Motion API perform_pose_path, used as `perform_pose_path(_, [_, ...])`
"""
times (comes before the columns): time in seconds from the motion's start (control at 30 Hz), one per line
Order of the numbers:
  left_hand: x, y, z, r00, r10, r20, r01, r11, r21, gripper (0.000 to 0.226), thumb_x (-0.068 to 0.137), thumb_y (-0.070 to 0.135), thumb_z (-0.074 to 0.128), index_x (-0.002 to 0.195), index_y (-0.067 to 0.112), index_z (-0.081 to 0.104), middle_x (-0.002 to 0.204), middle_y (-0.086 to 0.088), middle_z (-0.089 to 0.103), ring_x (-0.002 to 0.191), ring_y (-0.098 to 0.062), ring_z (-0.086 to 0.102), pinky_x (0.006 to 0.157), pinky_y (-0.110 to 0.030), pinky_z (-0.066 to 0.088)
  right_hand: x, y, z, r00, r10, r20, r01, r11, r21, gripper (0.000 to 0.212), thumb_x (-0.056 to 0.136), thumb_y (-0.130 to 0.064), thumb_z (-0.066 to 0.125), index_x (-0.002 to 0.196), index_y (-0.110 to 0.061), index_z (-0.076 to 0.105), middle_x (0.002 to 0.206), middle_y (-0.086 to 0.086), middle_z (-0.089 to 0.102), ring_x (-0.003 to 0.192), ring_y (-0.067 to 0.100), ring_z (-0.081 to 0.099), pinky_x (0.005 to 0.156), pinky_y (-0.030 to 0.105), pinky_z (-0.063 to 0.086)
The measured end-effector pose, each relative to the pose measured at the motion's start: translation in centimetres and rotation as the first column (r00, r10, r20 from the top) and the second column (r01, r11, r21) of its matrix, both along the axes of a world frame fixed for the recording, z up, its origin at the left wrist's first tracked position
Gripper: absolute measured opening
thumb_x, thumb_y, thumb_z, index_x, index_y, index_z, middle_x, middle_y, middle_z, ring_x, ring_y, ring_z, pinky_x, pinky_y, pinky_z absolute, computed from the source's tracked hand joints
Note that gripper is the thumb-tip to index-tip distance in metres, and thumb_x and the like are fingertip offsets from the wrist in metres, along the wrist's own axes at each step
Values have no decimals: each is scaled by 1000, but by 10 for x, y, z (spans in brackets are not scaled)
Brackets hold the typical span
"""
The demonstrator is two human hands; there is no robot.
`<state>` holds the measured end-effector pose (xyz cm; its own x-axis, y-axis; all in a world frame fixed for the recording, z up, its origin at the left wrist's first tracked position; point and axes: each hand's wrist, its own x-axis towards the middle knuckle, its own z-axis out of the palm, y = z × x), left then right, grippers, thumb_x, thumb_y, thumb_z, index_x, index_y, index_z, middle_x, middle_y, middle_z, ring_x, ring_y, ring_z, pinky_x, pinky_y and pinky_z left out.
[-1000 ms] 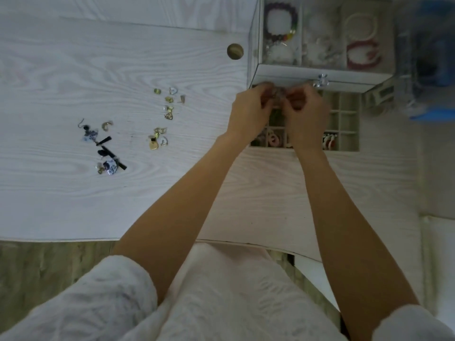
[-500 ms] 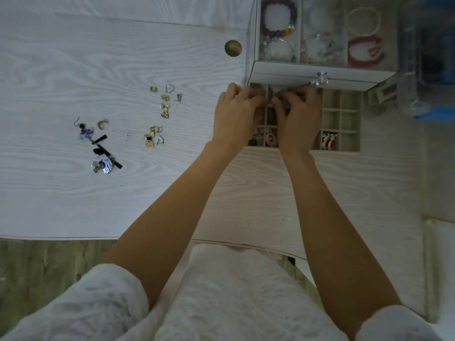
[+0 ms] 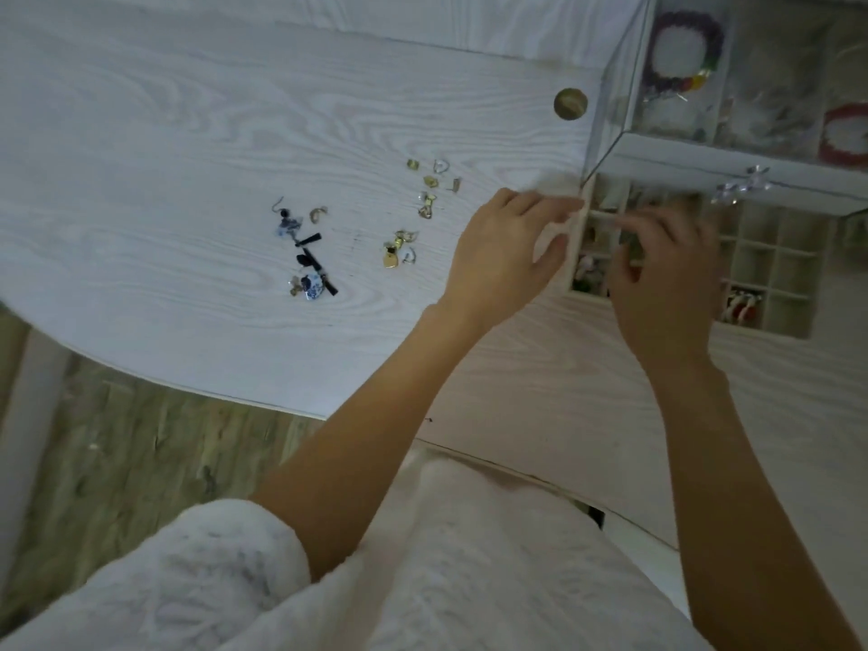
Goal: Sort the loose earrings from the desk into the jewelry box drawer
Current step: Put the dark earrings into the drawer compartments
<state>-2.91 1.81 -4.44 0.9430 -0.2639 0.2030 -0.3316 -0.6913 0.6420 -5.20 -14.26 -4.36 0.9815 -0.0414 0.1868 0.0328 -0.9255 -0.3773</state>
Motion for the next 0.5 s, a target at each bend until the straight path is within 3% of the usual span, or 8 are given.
perform_pose_path(0.1, [-31,52,18,991,127,-51,-131,987,-89,26,88,22,54,112,19,63,92,7,69,83,-11,60,74,-27,48,-15,36,9,993,122,3,-121,983,138,23,84,-5,52,102,-8,65,102,11,63,98,31,52,85,30,32])
perform_pose_path(0.2, [-61,111,6,935,341,-97,-346,937,-42,23,89,21,57,110,21,63,93,7,68,83,-10,59,70,-30,50,-18,86,2,938,336,-80,-311,922,230,24,83,-3,53,102,-11,66,102,5,66,96,25,54,83,27,32])
perform_pose_path(0.3, [-82,156,-19,802,579,-147,-574,815,79,28,86,23,63,114,22,60,99,4,64,87,-16,55,72,-32,49,-9,138,-9,841,524,-134,-478,836,269,27,82,1,56,103,-12,67,101,4,68,90,25,61,80,30,39])
perform_pose_path(0.4, [-89,175,-36,635,729,-258,-737,671,81,43,79,32,70,117,24,54,99,7,55,87,-15,53,74,-25,43,9,186,-14,764,614,-198,-545,779,311,26,88,-3,54,110,-12,65,106,6,66,90,22,62,77,31,47])
perform_pose_path(0.5, [-82,182,-43,592,746,-307,-772,633,49,53,73,37,74,118,24,50,101,7,51,92,-13,53,75,-23,41,32,231,-20,759,617,-206,-573,784,237,27,91,-9,53,117,-10,60,111,7,62,97,23,60,77,30,46])
